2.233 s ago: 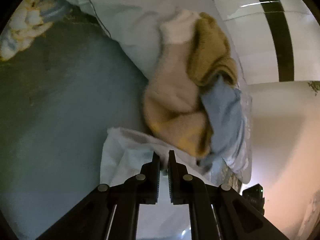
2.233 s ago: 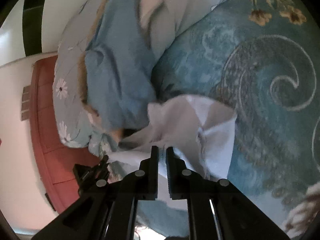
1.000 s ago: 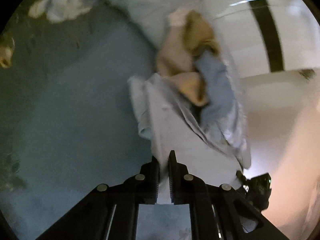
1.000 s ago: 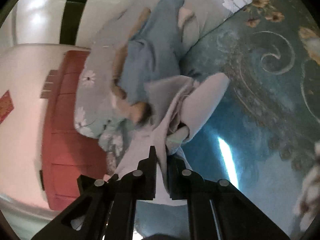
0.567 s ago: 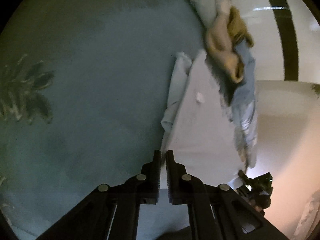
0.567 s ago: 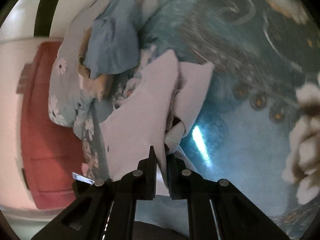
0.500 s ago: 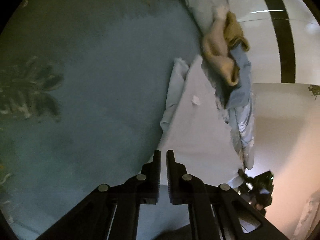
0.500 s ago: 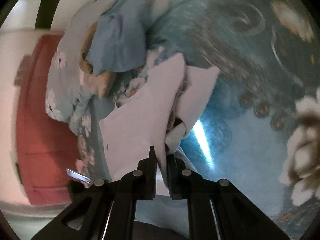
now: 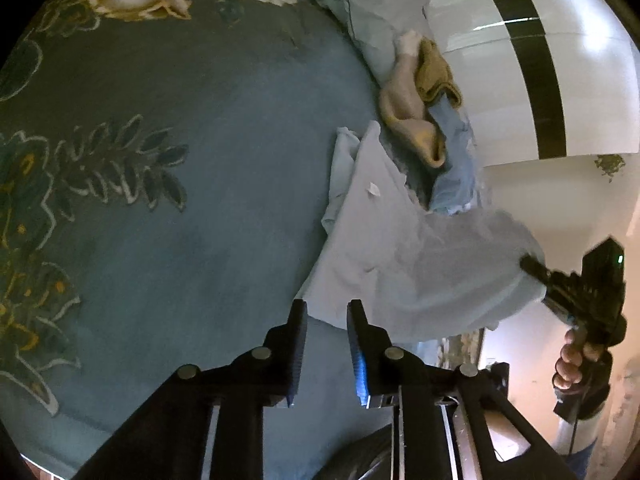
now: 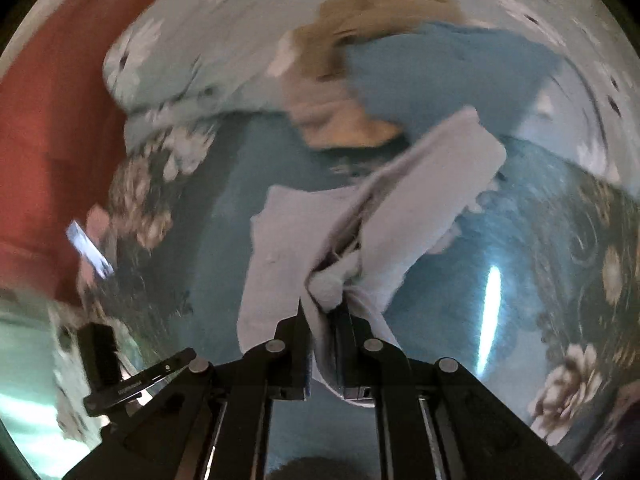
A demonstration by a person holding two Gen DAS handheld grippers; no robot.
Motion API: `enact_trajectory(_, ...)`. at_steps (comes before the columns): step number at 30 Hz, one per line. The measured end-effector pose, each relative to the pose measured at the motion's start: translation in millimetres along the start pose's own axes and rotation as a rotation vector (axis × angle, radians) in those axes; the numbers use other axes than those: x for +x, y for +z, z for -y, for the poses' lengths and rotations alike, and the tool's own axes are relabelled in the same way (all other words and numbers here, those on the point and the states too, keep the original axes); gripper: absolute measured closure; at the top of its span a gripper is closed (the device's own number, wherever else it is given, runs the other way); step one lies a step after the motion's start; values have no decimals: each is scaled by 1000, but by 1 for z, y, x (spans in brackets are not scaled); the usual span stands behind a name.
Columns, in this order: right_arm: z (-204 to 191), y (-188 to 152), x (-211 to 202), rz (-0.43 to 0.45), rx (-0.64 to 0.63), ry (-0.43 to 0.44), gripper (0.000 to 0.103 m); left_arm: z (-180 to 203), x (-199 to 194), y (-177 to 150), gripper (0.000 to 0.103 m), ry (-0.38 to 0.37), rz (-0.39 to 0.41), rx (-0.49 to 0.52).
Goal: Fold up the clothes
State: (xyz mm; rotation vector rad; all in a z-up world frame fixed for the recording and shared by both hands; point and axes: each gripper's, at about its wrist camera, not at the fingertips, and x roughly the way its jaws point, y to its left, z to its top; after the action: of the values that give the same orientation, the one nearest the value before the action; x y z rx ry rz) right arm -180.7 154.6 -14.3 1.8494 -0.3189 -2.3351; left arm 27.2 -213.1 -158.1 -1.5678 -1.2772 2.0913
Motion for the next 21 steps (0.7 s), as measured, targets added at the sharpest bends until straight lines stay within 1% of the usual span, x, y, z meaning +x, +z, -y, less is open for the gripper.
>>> enact_trajectory(3, -42, 0, 38, -67, -63, -38, 94, -12, -9, -2, 74, -17, 13, -29)
enact_trajectory(5, -63, -6, 67, -119, -88, -51, 94, -24, -16, -5, 72, -20, 19, -57)
enact_trajectory(9, -93, -23, 114, -210, -141, -102, 94, -44, -28, -11, 71, -21, 32, -104)
enact_trajectory(11, -102, -33, 129, -232, -157, -125, 92, -53, -36, -13, 70, -17, 43, -126)
enact_trajectory(14, -110, -44, 137, -256, -154, -88, 90, -63, -44, -15, 68, -18, 53, -153)
enact_trajectory(15, -113, -46, 137, -261, -165, -68, 85, -64, -45, -15, 68, -21, 53, -161)
enact_trajectory(16, -116, -48, 134, -260, -182, -50, 73, -64, -45, -16, 67, -24, 53, -166)
enact_trajectory(17, -117, -48, 127, -249, -197, -30, 70, -61, -44, -14, 67, -27, 52, -161)
enact_trajectory(19, -118, -49, 113, -223, -224, 13, 69, -55, -42, -12, 67, -33, 50, -150)
enact_trajectory(20, -110, -46, 100, -194, -210, 48, 69, -50, -40, -10, 66, -38, 48, -143)
enact_trajectory(21, -101, -44, 87, -167, -197, 78, 65, -42, -37, -8, 65, -50, 45, -128)
